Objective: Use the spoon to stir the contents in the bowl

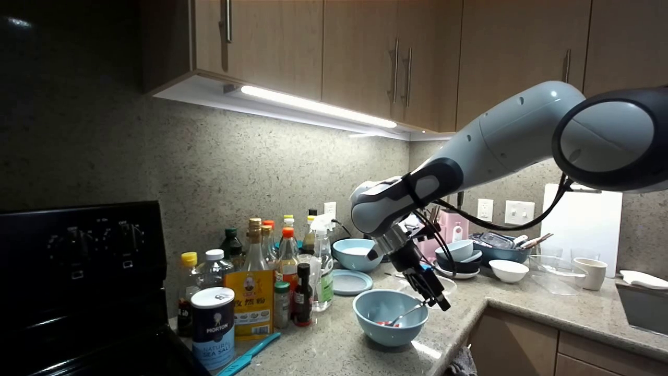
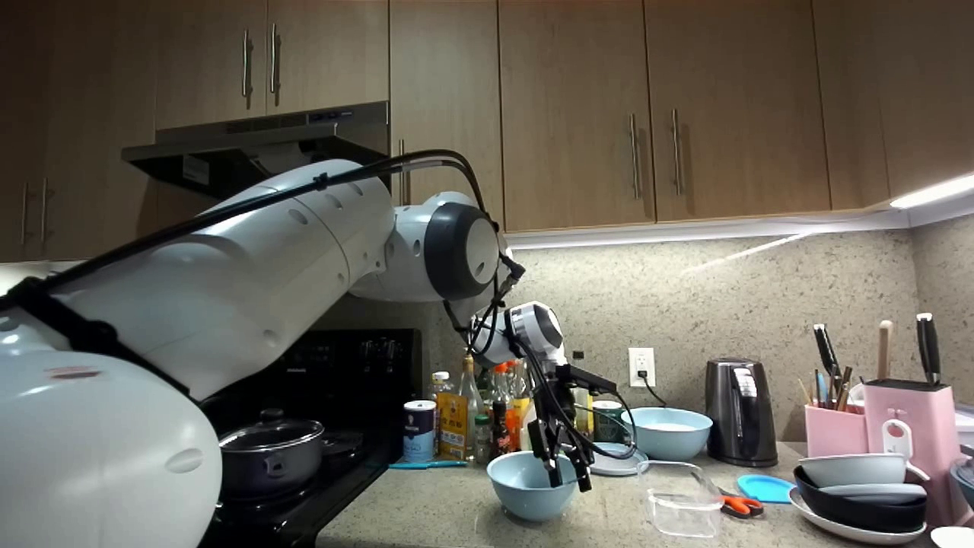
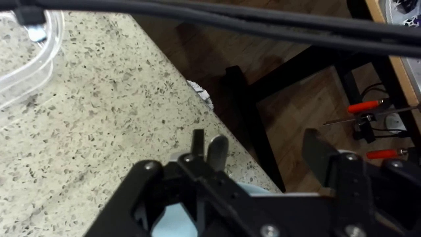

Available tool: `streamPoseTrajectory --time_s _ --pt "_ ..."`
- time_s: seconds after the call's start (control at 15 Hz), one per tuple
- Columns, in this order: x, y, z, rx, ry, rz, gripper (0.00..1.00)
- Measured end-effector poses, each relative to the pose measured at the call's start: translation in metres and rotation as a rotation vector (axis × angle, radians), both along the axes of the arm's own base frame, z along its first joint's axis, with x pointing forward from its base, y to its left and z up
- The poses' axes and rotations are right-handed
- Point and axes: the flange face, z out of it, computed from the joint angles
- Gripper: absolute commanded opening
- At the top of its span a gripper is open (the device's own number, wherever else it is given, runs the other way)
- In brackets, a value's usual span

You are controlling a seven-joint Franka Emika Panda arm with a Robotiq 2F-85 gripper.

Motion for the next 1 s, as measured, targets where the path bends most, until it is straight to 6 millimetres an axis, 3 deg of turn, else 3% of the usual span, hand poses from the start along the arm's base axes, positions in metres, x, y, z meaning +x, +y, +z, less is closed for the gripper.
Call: streamPoseTrajectory --time_s 0.47,1.0 --pt "0.001 0.000 0.001 0.000 0.002 -0.001 0.02" --pt "0.009 0.011 0.012 0.006 -0.062 0.032 0.04"
